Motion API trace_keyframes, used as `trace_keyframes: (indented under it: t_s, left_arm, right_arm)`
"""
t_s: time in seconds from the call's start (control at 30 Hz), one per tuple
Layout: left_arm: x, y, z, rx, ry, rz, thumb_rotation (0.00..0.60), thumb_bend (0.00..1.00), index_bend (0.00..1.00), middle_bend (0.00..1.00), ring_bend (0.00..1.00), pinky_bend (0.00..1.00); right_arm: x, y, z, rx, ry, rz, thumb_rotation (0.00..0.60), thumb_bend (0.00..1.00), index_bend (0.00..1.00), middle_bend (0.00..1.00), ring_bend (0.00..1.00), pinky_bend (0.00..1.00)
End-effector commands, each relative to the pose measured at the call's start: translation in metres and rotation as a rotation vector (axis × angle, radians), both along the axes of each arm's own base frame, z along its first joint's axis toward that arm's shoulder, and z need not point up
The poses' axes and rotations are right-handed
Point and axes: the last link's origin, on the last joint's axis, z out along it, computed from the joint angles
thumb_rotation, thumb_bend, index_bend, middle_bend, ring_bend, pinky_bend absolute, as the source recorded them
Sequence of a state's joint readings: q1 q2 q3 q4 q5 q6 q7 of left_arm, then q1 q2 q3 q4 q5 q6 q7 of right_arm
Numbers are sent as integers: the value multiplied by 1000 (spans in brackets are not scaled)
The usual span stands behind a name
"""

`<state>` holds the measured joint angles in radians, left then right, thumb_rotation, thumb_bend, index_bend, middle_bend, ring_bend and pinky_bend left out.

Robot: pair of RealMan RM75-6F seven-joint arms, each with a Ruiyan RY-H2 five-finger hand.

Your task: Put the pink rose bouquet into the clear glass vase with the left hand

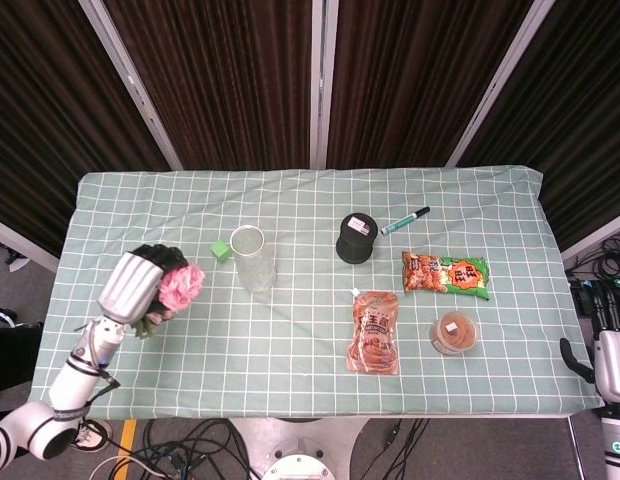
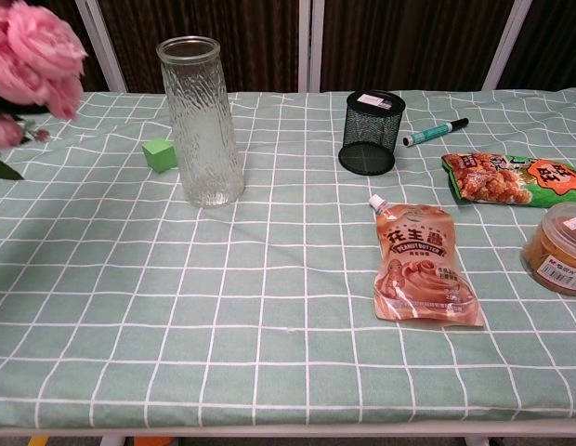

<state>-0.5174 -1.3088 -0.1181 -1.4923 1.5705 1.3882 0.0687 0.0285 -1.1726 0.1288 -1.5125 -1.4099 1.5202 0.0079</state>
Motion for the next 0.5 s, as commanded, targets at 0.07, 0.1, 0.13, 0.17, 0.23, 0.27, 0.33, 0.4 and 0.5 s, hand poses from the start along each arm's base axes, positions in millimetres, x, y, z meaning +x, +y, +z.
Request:
trace_keyframes:
  t_s: [0.07, 0.1, 0.13, 0.17, 0.23, 0.27, 0.33, 0.4, 0.5]
  left_arm:
    - [0, 24, 39, 114, 9, 6, 600, 122, 494, 444, 432, 536]
    - [1, 28, 46, 140, 2, 1, 600, 122, 494, 444, 432, 536]
    - [3, 32, 53, 167, -7, -6, 600, 122, 495, 444, 432, 536]
    - [5, 35, 59, 195, -19, -18, 600, 122, 494, 444, 432, 536]
    - [12, 42, 73, 293, -70, -69, 600, 122, 494, 444, 432, 536]
    - [15, 44, 76, 329, -96, -88, 600, 122, 494, 444, 431, 537]
    - [20, 47, 80, 385, -169, -122, 600, 121, 494, 444, 431, 539]
    - [26, 49, 82, 451, -240, -168, 600, 121, 494, 444, 431, 540]
    - [34, 50, 82, 510, -361, -228, 600, 121, 494, 444, 432, 540]
  right_arm:
    - [3, 0, 1, -4, 3, 6, 600, 272, 0, 0, 0, 0]
    - [3, 0, 1, -6, 4, 7, 600, 271, 0, 0, 0, 0]
    - [3, 0, 1, -7, 4, 7, 600, 271, 0, 0, 0, 0]
    - [3, 0, 1, -9, 4, 8, 600, 272, 0, 0, 0, 0]
    - [3, 0, 1, -11, 3, 4, 600, 272, 0, 0, 0, 0]
    - [3, 0, 0, -11, 3, 3, 600, 272, 0, 0, 0, 0]
    - [2, 0, 0, -10, 1, 1, 600, 272, 0, 0, 0, 0]
    - [2, 0, -1, -8, 0, 0, 600, 271, 0, 0, 0, 0]
    - [1, -1, -1, -8, -2, -1, 600, 269, 0, 0, 0, 0]
